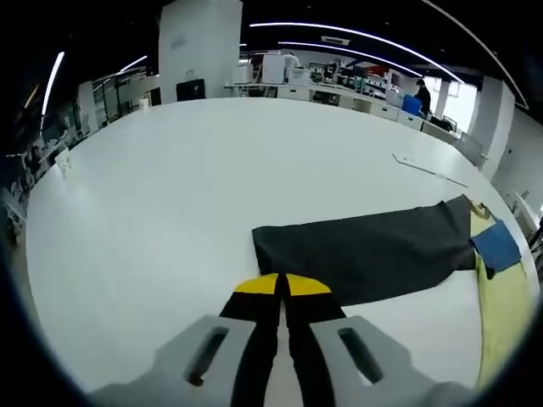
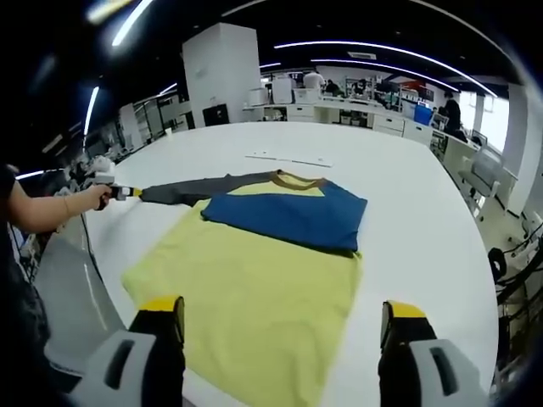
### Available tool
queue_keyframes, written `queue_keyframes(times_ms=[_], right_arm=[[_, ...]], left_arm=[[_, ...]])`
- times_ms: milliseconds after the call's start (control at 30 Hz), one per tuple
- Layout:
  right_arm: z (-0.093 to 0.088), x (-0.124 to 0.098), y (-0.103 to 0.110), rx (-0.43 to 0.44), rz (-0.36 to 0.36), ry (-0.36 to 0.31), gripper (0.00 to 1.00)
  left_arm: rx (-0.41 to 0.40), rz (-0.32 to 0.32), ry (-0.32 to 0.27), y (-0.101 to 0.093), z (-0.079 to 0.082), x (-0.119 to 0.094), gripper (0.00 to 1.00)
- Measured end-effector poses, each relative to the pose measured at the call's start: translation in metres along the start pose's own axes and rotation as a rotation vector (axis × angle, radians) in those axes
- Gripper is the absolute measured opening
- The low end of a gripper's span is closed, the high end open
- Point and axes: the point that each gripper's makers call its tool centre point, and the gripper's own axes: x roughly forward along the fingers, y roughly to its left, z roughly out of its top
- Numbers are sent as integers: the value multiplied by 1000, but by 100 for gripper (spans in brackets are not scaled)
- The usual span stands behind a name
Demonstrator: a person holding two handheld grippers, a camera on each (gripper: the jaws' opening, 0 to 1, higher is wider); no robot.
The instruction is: Fold the garment on the visible template until the final outline fits inside the template.
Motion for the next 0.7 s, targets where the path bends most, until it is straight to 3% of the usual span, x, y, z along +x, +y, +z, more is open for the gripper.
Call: queue_keyframes(times_ms=[700], right_arm=[[-1, 1, 9, -3, 32, -13, 97]], left_arm=[[117, -190, -135, -88, 67, -15, 0]])
